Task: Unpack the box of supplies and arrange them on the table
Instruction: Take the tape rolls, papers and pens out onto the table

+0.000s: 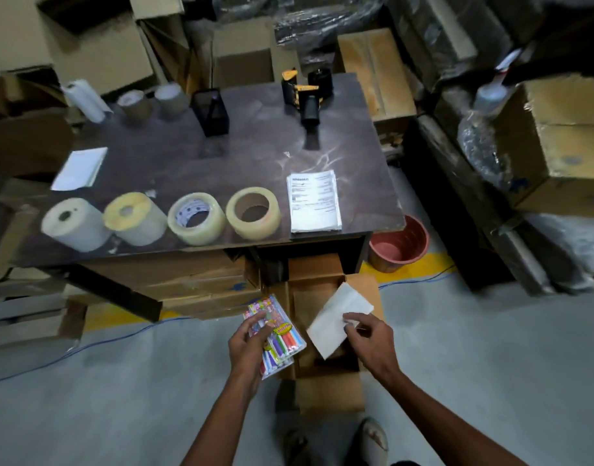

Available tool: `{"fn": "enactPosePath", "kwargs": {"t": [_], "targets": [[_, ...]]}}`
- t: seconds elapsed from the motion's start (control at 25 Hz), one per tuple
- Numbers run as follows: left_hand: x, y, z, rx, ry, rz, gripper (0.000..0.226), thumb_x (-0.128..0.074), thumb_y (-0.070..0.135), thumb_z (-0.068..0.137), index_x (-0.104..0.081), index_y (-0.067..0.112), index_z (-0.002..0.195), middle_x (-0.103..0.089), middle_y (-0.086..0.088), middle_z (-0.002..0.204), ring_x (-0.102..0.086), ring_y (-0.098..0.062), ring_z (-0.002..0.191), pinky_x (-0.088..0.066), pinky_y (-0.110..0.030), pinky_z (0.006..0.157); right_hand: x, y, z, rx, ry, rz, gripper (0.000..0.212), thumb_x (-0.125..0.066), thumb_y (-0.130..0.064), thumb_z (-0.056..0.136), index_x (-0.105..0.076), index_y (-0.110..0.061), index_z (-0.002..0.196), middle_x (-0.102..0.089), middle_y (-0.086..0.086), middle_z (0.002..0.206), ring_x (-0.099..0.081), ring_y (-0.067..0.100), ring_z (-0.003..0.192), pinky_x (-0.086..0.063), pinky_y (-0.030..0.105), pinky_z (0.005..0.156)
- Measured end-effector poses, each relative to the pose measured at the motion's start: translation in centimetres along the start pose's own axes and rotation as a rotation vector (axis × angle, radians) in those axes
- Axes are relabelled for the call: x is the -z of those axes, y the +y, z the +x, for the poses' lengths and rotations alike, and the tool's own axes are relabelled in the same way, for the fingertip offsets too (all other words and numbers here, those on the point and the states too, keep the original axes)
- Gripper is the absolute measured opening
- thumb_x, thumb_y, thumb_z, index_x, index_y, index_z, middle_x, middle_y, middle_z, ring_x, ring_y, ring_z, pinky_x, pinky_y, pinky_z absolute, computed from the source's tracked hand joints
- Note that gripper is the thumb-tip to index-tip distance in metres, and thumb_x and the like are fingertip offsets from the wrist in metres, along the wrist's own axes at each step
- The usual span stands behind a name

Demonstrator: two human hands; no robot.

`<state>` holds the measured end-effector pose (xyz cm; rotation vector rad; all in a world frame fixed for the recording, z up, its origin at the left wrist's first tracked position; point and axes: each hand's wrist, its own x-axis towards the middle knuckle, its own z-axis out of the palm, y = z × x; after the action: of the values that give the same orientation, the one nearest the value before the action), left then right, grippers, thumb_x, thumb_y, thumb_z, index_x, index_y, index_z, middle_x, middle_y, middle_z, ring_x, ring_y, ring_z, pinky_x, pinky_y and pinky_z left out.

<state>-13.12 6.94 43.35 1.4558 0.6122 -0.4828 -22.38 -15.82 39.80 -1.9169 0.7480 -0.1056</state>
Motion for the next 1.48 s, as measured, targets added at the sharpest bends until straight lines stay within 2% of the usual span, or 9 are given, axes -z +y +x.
{"fn": "enactPosePath", "kwargs": {"t": [0.12, 0.28, 0.52, 0.68, 0.84, 1.0, 1.16, 1.36, 1.48], "targets": [[-0.8, 3.0, -3.4, -0.017, -0.038, -0.011, 0.025, -0.070, 0.006, 0.089, -0.073, 0.018, 0.111, -0.072, -0.013, 0.113, -0.074, -0.034, 0.088, -0.059, -0.055, 0.081, 3.0, -3.7, -1.7, 0.010, 0.052, 0.116, 0.015, -0.078, -0.016, 0.081, -0.071, -0.026, 0.090, -0.072, -0.004, 0.101, -0.067, 0.011, 0.087, -0.051, 0.012, 0.064], [-2.2, 5.7, -6.3, -0.045, -0.111, -0.010, 0.028, -0.072, 0.010, 0.089, -0.072, 0.019, 0.115, -0.071, -0.009, 0.116, -0.074, -0.032, 0.091, -0.061, -0.049, 0.078, 5.7, -6.5, -2.5, -0.051, 0.023, 0.303, 0.036, -0.073, -0.004, 0.083, -0.054, -0.025, 0.103, -0.062, 0.005, 0.118, -0.067, 0.020, 0.102, -0.060, 0.027, 0.066], [-3.7, 7.7, -8.9, -0.043, -0.158, -0.024, 0.028, -0.072, 0.010, 0.089, -0.072, 0.021, 0.114, -0.070, -0.009, 0.119, -0.074, -0.034, 0.093, -0.061, -0.048, 0.077, 9.1, -9.2, -2.9, -0.128, 0.060, 0.463, 0.066, -0.074, -0.002, 0.083, -0.036, -0.030, 0.130, -0.065, 0.003, 0.107, -0.067, 0.015, 0.098, -0.055, 0.017, 0.062], [-4.9, 8.3, -10.4, -0.052, -0.174, -0.033, 0.028, -0.072, 0.010, 0.089, -0.072, 0.021, 0.114, -0.070, -0.009, 0.118, -0.074, -0.033, 0.092, -0.062, -0.043, 0.072, 10.5, -9.8, -2.1, -0.110, 0.051, 0.487, 0.049, -0.075, -0.005, 0.084, -0.053, -0.022, 0.124, -0.069, 0.003, 0.110, -0.068, 0.016, 0.100, -0.061, 0.032, 0.076], [-5.7, 8.8, -11.4, -0.074, -0.175, -0.046, 0.029, -0.073, 0.012, 0.088, -0.071, 0.021, 0.116, -0.070, -0.011, 0.118, -0.074, -0.034, 0.092, -0.062, -0.044, 0.073, 11.5, -10.3, -1.3, -0.087, 0.027, 0.488, 0.022, -0.071, -0.010, 0.088, -0.065, -0.015, 0.108, -0.073, 0.000, 0.105, -0.072, 0.016, 0.095, -0.061, 0.030, 0.074], [-6.0, 9.3, -12.3, -0.088, -0.158, -0.076, 0.031, -0.074, 0.011, 0.087, -0.070, 0.020, 0.116, -0.071, -0.011, 0.117, -0.074, -0.034, 0.091, -0.063, -0.044, 0.072, 12.1, -10.6, -0.6, -0.123, 0.020, 0.503, 0.016, -0.068, -0.009, 0.090, -0.068, -0.013, 0.106, -0.075, 0.002, 0.099, -0.072, 0.014, 0.087, -0.060, 0.031, 0.071], [-6.1, 9.7, -12.8, -0.103, -0.127, -0.110, 0.031, -0.074, 0.011, 0.087, -0.070, 0.019, 0.117, -0.071, -0.012, 0.117, -0.074, -0.034, 0.091, -0.062, -0.047, 0.076, 12.3, -11.0, 0.8, -0.121, -0.010, 0.454, 0.018, -0.067, -0.012, 0.091, -0.070, -0.014, 0.109, -0.074, 0.004, 0.101, -0.070, 0.018, 0.090, -0.059, 0.038, 0.077], [-6.5, 12.0, -11.8, -0.124, -0.126, -0.140, 0.030, -0.073, 0.010, 0.088, -0.070, 0.018, 0.116, -0.071, -0.013, 0.116, -0.074, -0.035, 0.092, -0.062, -0.046, 0.076, 12.6, -13.2, 3.8, -0.073, 0.010, 0.444, 0.022, -0.062, -0.001, 0.091, -0.069, -0.010, 0.110, -0.072, -0.005, 0.092, -0.068, 0.007, 0.079, -0.052, 0.017, 0.059], [-6.9, 14.1, -10.3, -0.136, -0.145, -0.138, 0.030, -0.072, 0.010, 0.088, -0.070, 0.018, 0.117, -0.072, -0.012, 0.115, -0.073, -0.035, 0.094, -0.060, -0.050, 0.081, 12.6, -14.3, 6.5, -0.082, 0.028, 0.432, 0.024, -0.060, 0.003, 0.091, -0.068, -0.010, 0.110, -0.072, -0.002, 0.088, -0.067, 0.009, 0.074, -0.052, 0.017, 0.057]]}}
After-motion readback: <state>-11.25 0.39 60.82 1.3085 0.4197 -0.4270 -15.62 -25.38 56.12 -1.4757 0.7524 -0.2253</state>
